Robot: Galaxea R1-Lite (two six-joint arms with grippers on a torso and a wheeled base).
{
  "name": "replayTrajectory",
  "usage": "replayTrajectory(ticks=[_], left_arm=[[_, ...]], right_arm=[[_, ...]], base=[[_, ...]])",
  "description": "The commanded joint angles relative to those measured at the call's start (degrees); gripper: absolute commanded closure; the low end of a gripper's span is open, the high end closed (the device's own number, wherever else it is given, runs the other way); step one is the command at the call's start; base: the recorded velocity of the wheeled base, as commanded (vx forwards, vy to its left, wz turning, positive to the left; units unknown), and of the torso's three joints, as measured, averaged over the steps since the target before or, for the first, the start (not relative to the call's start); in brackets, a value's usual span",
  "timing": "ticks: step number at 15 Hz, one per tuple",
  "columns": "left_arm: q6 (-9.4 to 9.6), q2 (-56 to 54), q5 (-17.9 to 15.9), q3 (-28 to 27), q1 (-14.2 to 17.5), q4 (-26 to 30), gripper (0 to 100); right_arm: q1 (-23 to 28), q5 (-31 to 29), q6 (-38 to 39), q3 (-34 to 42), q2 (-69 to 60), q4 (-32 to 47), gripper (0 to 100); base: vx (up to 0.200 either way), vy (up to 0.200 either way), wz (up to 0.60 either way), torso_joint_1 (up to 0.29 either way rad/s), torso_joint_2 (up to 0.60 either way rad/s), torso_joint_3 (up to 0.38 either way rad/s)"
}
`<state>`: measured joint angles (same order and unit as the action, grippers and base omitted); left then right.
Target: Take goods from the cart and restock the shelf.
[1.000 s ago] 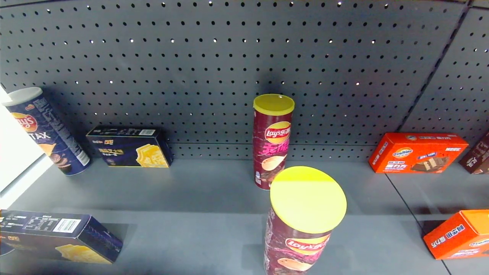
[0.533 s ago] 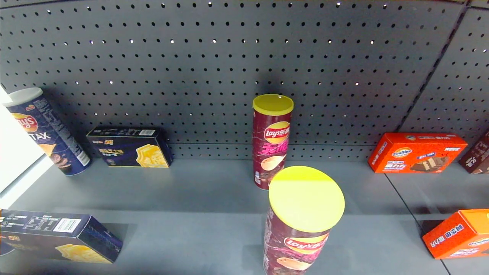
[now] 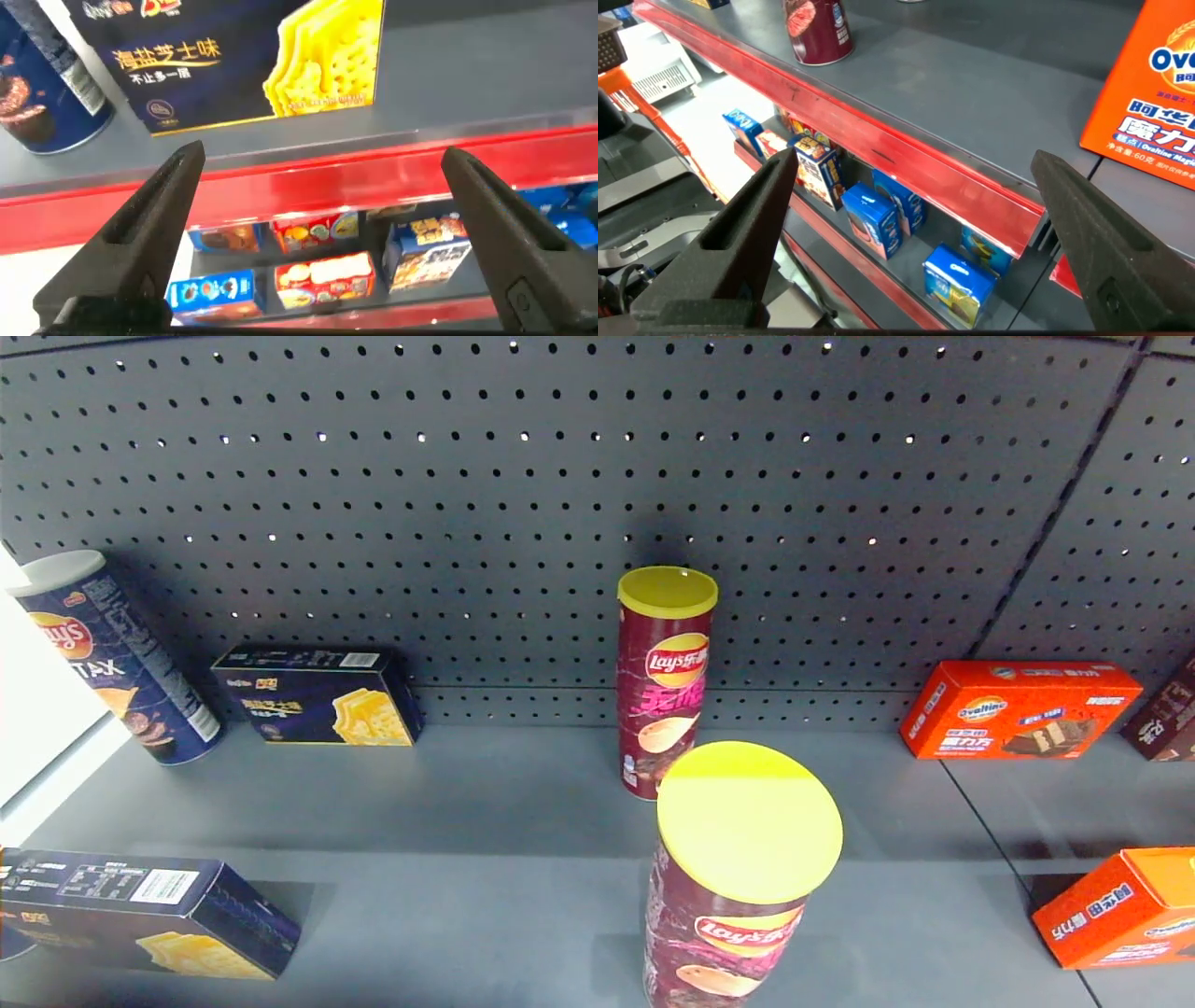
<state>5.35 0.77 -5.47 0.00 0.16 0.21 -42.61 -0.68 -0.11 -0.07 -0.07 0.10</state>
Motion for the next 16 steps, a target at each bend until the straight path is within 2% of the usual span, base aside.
replayTrajectory(ticks=[1, 2, 5, 7, 8, 14, 15, 16], left_arm=[[-0.08, -0.77, 0.02, 0.0, 0.11, 0.06, 0], [-0.87, -0.77, 0.02, 0.0, 0.11, 0.06, 0], [-1.31, -0.68, 0.46, 0.0, 0.11, 0.06, 0], [-2.1, -0.77, 6.35, 0.0, 0.11, -0.03, 0], [-2.1, -0.77, 7.41, 0.0, 0.11, -0.03, 0], [-1.75, -0.77, 7.32, 0.0, 0.11, -0.03, 0], [-2.45, -0.77, 7.32, 0.0, 0.11, -0.03, 0], [-4.21, -0.77, 7.32, 0.0, 0.11, -0.12, 0]], right_arm=[[-0.02, -0.02, -0.07, 0.07, 0.07, -0.01, 0], [-0.02, -0.02, 0.02, -0.01, 0.07, -0.01, 0], [-0.02, -0.02, 0.02, -0.01, 0.07, -0.01, 0], [-0.02, -0.02, 0.02, 0.07, 0.07, -0.01, 0], [-0.02, -0.02, -0.07, -0.01, 0.07, -0.01, 0], [-0.02, -0.02, 0.02, 0.07, 0.07, -0.01, 0], [-0.02, -0.02, 0.02, -0.01, 0.07, -0.01, 0], [-0.02, -0.02, 0.02, -0.01, 0.07, -0.01, 0]], base=[[0.0, 0.0, 0.0, 0.0, 0.0, 0.0], [0.0, 0.0, 0.0, 0.0, 0.0, 0.0], [0.0, 0.0, 0.0, 0.0, 0.0, 0.0], [0.0, 0.0, 0.0, 0.0, 0.0, 0.0], [0.0, 0.0, 0.0, 0.0, 0.0, 0.0], [0.0, 0.0, 0.0, 0.0, 0.0, 0.0], [0.0, 0.0, 0.0, 0.0, 0.0, 0.0], [0.0, 0.0, 0.0, 0.0, 0.0, 0.0]])
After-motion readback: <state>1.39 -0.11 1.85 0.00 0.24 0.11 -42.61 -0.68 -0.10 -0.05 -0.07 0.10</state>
